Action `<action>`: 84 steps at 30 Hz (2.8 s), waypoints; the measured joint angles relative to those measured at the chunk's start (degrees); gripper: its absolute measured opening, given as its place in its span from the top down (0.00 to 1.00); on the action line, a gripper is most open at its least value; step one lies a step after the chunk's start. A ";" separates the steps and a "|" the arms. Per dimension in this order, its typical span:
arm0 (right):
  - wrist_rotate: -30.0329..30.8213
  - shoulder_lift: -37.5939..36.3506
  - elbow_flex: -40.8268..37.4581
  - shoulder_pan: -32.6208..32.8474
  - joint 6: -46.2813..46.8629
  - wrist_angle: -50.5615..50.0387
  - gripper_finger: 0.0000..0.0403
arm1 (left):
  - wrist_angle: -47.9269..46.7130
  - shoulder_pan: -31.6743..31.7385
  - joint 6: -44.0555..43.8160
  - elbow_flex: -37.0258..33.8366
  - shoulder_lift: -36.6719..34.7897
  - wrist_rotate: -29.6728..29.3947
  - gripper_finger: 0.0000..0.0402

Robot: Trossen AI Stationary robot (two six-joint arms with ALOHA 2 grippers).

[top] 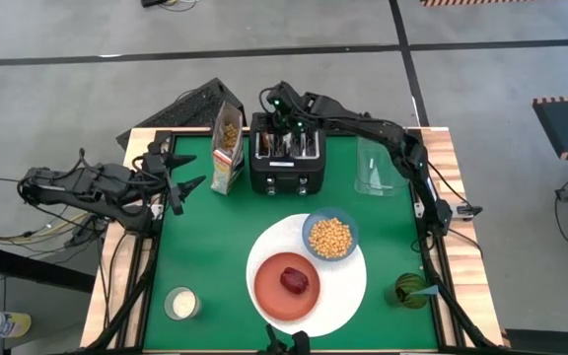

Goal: Arrange a breakfast setting
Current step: Put the toasted bread on the orange plate

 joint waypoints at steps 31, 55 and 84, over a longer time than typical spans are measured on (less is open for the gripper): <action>-1.55 -9.71 11.44 10.52 -12.43 -18.50 0.86 | -1.66 0.01 -0.73 0.00 -0.01 0.00 0.30; 8.28 -12.62 8.32 42.41 -25.89 -22.69 0.86 | -2.03 0.01 0.55 0.00 0.00 -0.01 0.30; 14.21 -12.59 -24.83 57.22 -30.94 15.53 0.86 | -2.88 0.01 -9.92 0.00 0.00 3.73 0.30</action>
